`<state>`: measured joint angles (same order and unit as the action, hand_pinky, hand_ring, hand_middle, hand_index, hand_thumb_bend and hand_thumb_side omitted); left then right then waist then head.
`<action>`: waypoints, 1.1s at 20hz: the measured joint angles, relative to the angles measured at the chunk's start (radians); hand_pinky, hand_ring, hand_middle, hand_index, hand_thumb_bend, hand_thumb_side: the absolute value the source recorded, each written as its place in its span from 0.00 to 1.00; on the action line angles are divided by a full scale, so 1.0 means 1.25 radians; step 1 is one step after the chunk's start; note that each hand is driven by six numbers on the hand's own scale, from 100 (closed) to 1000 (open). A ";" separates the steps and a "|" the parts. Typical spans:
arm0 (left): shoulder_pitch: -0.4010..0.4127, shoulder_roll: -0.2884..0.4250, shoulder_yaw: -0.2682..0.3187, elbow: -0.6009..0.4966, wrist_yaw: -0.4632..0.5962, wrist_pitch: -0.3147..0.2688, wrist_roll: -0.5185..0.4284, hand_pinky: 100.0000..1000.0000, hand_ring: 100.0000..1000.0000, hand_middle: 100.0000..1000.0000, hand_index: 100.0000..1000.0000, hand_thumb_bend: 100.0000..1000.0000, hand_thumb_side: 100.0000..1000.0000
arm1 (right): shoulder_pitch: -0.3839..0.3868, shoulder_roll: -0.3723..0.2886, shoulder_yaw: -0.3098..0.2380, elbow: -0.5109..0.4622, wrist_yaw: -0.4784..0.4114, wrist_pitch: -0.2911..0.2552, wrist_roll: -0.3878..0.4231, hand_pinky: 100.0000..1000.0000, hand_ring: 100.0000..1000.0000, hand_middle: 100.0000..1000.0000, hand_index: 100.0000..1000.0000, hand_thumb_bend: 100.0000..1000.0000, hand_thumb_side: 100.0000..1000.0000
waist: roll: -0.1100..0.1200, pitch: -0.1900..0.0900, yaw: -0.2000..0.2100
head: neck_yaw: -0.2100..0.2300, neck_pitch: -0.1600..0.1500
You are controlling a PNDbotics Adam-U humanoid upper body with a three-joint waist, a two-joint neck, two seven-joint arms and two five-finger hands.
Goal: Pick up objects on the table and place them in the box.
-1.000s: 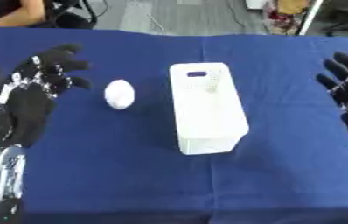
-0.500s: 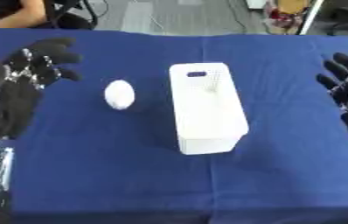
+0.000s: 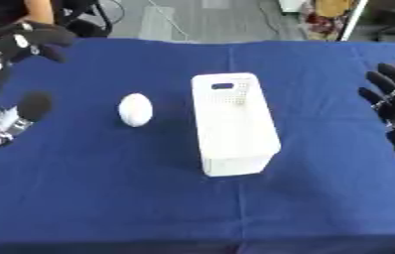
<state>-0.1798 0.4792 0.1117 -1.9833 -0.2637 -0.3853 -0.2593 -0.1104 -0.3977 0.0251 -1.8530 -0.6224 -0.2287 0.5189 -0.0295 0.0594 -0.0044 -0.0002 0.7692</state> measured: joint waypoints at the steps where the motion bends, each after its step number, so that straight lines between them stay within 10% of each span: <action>1: -0.001 0.000 -0.001 0.000 -0.008 -0.001 0.001 0.61 0.70 0.73 0.84 0.71 0.87 | 0.000 0.000 0.000 0.000 0.000 0.000 0.000 0.99 1.00 0.92 1.00 0.00 0.58 | 0.000 0.000 0.000 | 0.000 0.000; 13: -0.063 0.043 -0.035 0.009 -0.096 0.017 -0.054 0.60 0.69 0.71 0.87 0.71 0.91 | 0.001 -0.003 0.000 0.005 0.000 0.004 0.005 0.99 1.00 0.92 1.00 0.00 0.58 | 0.004 -0.007 0.000 | 0.000 0.000; 14: -0.074 0.047 -0.042 0.018 -0.107 0.017 -0.063 0.60 0.69 0.71 0.88 0.68 0.78 | 0.001 -0.003 0.001 0.005 0.000 0.004 0.005 0.99 1.00 0.92 1.00 0.00 0.57 | 0.005 -0.007 -0.001 | 0.000 0.000; 15: -0.083 0.050 -0.049 0.029 -0.117 0.015 -0.071 0.60 0.69 0.71 0.88 0.72 0.91 | 0.001 -0.004 0.001 0.006 0.000 0.005 0.006 0.99 1.00 0.92 1.00 0.00 0.58 | 0.006 -0.007 -0.001 | 0.000 0.000; 22: -0.140 0.057 -0.087 0.127 -0.175 -0.016 -0.112 0.60 0.69 0.71 0.91 0.72 0.93 | 0.005 -0.006 0.005 0.010 0.000 0.004 0.011 0.99 1.00 0.92 1.00 0.00 0.58 | 0.005 -0.008 -0.002 | 0.000 0.000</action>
<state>-0.3554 0.5508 0.0029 -1.8246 -0.4820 -0.4058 -0.3988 -0.1036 -0.4049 0.0310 -1.8407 -0.6224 -0.2233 0.5322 -0.0230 0.0499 -0.0073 -0.0005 0.7693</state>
